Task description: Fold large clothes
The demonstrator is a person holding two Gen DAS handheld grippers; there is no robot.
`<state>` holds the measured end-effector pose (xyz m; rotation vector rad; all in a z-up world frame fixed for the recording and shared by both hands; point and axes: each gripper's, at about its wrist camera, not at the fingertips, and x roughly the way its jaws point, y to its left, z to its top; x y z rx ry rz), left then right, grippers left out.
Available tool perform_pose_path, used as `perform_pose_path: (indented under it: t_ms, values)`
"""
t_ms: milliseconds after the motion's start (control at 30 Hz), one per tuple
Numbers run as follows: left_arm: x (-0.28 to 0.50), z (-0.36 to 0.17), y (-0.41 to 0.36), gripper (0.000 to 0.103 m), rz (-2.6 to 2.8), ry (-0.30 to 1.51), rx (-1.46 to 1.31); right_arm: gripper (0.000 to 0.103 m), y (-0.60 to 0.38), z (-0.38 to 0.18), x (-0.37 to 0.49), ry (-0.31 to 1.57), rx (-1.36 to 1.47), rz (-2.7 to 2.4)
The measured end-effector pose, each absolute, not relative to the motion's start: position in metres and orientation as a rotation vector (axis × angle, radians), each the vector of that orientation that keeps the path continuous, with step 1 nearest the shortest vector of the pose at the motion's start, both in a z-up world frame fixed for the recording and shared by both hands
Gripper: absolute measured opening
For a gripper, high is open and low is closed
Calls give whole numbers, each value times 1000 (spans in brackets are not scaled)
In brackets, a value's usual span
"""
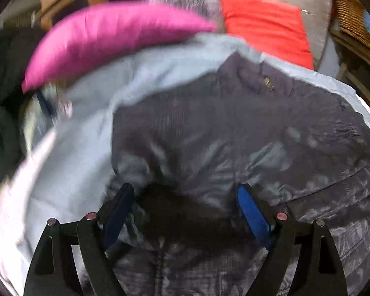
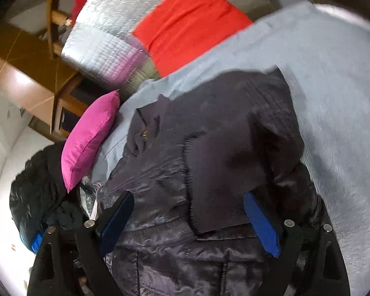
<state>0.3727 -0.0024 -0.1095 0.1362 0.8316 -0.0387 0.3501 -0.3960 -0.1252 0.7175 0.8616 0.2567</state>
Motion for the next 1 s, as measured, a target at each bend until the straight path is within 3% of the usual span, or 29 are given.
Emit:
perform_pose_path:
  t_ms: [167, 300, 367, 433, 700, 1000]
  values:
    - [370, -88, -16, 89, -95, 750, 86, 93, -370, -83, 377, 780, 682, 366]
    - [397, -136, -39, 89, -75, 921, 214, 93, -356, -117, 419, 890, 682, 323]
    - [395, -136, -37, 89, -75, 896, 196, 93, -361, -150, 429, 971, 707, 253]
    - [390, -125, -31, 89, -83, 882, 171, 93, -359, -143, 423, 927, 710, 241]
    - [308, -73, 45, 89, -70, 771, 43, 93, -349, -82, 330, 811, 576, 324]
    - [181, -101, 156, 89, 56, 858, -147, 93, -395, -104, 155, 841, 501, 172]
